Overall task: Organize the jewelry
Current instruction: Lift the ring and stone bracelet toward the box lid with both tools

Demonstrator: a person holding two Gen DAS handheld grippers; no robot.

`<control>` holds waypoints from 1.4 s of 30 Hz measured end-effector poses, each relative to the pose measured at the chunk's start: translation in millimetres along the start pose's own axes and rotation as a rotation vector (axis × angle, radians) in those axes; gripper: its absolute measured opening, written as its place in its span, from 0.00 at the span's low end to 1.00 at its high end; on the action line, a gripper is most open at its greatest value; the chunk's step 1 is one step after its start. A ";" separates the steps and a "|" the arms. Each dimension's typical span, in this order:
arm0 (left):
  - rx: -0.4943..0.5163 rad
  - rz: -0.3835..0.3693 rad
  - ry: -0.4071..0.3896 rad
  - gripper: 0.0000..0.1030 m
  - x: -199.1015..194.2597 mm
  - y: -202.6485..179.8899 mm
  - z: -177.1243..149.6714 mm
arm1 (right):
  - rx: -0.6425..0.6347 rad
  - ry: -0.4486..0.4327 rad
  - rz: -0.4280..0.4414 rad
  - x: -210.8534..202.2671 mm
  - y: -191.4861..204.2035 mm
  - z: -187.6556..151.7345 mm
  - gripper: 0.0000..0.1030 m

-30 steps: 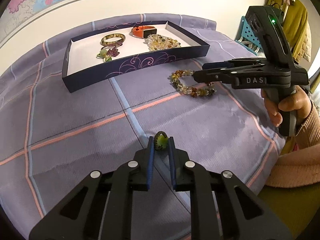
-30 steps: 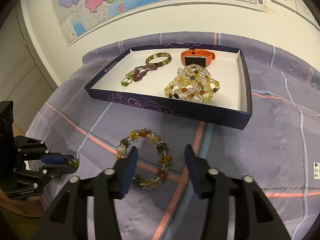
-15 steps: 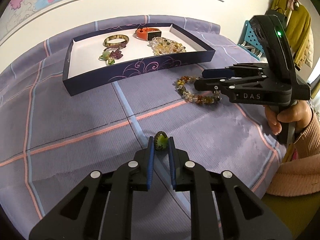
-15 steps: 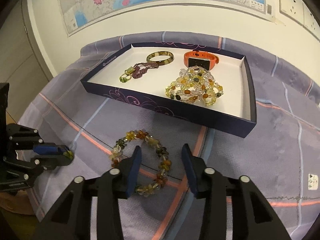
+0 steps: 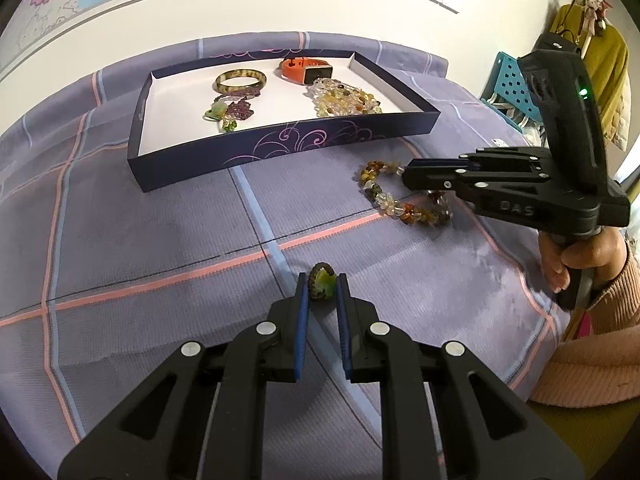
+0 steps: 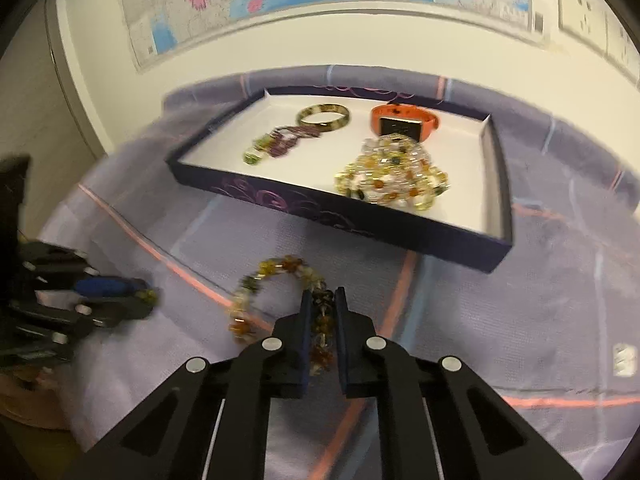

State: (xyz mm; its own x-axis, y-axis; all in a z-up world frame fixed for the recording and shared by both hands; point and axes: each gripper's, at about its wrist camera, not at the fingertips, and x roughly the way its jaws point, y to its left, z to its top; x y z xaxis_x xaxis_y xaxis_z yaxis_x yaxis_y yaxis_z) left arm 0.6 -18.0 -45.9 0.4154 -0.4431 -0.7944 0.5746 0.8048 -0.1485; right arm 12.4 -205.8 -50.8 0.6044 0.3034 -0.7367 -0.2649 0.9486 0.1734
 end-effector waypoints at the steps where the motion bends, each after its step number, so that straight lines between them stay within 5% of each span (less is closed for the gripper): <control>1: -0.001 0.000 0.000 0.13 0.1 0.4 0.4 | 0.013 -0.006 0.017 -2.3 -0.5 0.7 0.08; 11: -0.022 -0.016 -0.014 0.13 -2.5 6.0 6.8 | 0.095 -0.076 0.146 -29.4 -5.2 10.9 0.08; 42: 0.011 0.015 -0.128 0.13 -29.6 6.7 51.1 | 0.042 -0.179 0.130 -59.9 2.2 44.7 0.07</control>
State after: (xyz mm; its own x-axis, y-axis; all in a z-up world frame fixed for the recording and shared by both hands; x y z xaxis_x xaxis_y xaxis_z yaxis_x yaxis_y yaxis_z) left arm 28.1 -19.6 6.7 0.5100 -0.4788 -0.7146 0.5753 0.8075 -0.1305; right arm 9.2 -217.9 22.9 0.6923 0.4306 -0.5791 -0.3199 0.9024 0.2886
